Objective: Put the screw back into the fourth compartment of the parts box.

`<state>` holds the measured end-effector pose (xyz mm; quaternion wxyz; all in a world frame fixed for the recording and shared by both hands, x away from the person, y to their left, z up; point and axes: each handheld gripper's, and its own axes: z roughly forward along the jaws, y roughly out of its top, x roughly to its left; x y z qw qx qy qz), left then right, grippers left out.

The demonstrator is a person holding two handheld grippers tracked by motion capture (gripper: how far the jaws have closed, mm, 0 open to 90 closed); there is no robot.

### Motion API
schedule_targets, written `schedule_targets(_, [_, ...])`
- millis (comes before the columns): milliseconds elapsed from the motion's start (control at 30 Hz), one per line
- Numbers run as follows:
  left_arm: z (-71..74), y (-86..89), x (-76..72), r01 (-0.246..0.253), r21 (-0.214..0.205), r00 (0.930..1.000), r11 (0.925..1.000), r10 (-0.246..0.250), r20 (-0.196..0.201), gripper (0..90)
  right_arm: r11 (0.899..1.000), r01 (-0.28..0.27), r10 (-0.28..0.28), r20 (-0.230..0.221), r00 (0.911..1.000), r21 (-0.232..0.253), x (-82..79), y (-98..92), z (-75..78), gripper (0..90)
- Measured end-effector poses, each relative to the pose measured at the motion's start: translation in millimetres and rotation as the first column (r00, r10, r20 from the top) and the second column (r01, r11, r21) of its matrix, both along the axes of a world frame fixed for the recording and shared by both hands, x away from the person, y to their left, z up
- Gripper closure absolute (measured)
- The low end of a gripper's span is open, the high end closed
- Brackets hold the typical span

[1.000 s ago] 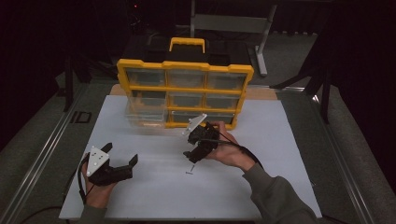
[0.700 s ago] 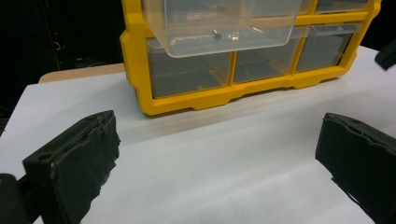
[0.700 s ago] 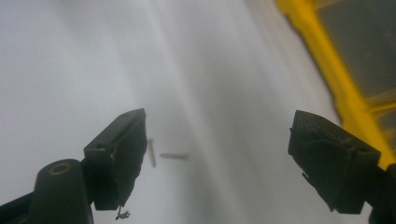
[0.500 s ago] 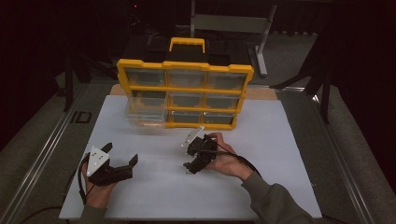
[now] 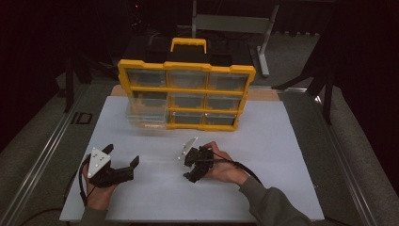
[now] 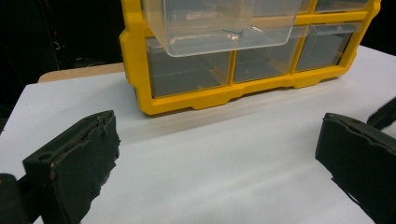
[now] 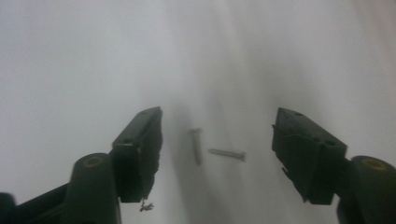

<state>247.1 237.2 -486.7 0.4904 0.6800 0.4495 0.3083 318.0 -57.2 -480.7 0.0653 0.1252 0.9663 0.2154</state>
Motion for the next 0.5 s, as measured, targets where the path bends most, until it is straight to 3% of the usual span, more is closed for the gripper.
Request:
schedule_targets(267, [-0.1, -0.4, 0.0, -0.001, -0.001, 1.0000, 1.0000, 0.001, 0.000, 0.3, 0.997, -0.045, 0.045, -0.013, 0.9989, -0.065, -3.4, 7.7, -10.9, 50.6])
schedule_targets(500, [-0.1, -0.1, 0.0, 0.000, -0.001, 1.0000, 1.0000, 0.000, 0.000, 0.3, 0.995, -0.047, 0.044, -0.037, 0.9984, -0.086, -1.4, 10.7, -17.4, 63.6])
